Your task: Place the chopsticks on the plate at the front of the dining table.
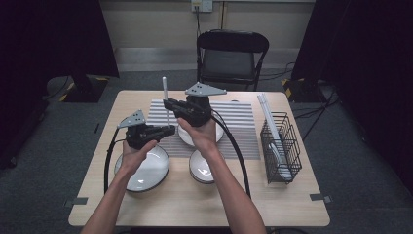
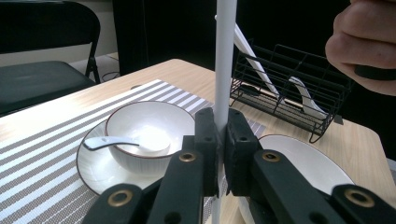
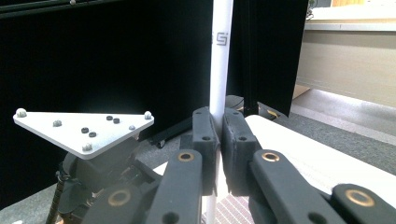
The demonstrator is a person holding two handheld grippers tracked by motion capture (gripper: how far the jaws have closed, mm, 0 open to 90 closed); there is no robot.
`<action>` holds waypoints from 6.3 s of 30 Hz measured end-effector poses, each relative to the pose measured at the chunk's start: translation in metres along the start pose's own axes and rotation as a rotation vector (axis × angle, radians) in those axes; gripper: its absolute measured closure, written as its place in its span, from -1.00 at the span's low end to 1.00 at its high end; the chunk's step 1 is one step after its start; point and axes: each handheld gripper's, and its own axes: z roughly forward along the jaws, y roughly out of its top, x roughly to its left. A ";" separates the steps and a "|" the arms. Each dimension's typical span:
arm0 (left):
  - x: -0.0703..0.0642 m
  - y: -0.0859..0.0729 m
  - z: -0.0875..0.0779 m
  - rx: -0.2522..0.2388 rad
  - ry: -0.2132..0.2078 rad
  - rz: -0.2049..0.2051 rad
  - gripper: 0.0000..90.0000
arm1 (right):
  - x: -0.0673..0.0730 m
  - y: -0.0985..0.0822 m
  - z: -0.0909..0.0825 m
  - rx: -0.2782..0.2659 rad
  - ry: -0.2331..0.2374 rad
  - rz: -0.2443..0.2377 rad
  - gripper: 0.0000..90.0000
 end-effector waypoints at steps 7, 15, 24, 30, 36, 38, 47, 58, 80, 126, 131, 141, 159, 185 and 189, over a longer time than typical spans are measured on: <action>0.001 -0.001 -0.004 0.011 0.005 0.009 0.91 | 0.001 -0.001 0.003 0.000 0.013 -0.030 0.77; 0.003 -0.001 -0.009 0.028 -0.005 -0.007 0.91 | 0.003 -0.007 0.010 0.025 0.035 -0.058 0.65; 0.000 -0.001 -0.020 0.040 0.008 0.015 0.92 | 0.000 -0.014 0.012 0.059 0.034 -0.068 0.63; 0.000 -0.003 -0.019 0.040 0.004 0.007 0.92 | -0.002 -0.019 0.010 0.056 0.015 -0.062 0.64; 0.000 -0.004 -0.019 0.028 0.000 -0.006 0.92 | -0.005 -0.020 0.008 0.056 0.011 -0.057 0.65; -0.001 -0.004 -0.020 0.022 0.002 0.007 0.92 | -0.007 -0.021 0.007 0.051 0.010 -0.055 0.66; 0.001 -0.006 -0.021 0.027 0.001 0.003 0.92 | -0.011 -0.027 0.007 0.066 -0.008 -0.050 0.61; 0.003 -0.010 -0.020 0.028 0.009 0.006 0.92 | -0.017 -0.036 0.005 0.067 -0.053 -0.036 0.45; 0.006 -0.013 -0.021 0.041 0.002 -0.005 0.92 | -0.025 -0.048 0.005 0.088 -0.125 -0.029 0.10; 0.013 -0.020 -0.018 0.085 0.017 -0.019 0.91 | -0.059 -0.070 -0.041 0.108 -0.259 0.010 -0.15; 0.015 -0.020 -0.020 0.083 0.026 -0.017 0.91 | -0.063 -0.079 -0.055 0.098 -0.261 0.022 -0.18; 0.019 -0.021 -0.021 0.087 0.040 -0.026 0.91 | -0.072 -0.102 -0.070 0.157 -0.315 0.035 -0.19; 0.037 -0.015 -0.013 0.112 0.073 -0.030 0.91 | -0.092 -0.139 -0.083 0.233 -0.390 0.097 -0.23; 0.078 -0.004 0.020 0.158 0.138 -0.103 0.91 | -0.108 -0.177 -0.086 0.316 -0.464 0.135 -0.27; 0.085 -0.011 0.025 0.165 0.154 -0.124 0.91 | -0.108 -0.182 -0.088 0.321 -0.472 0.140 -0.27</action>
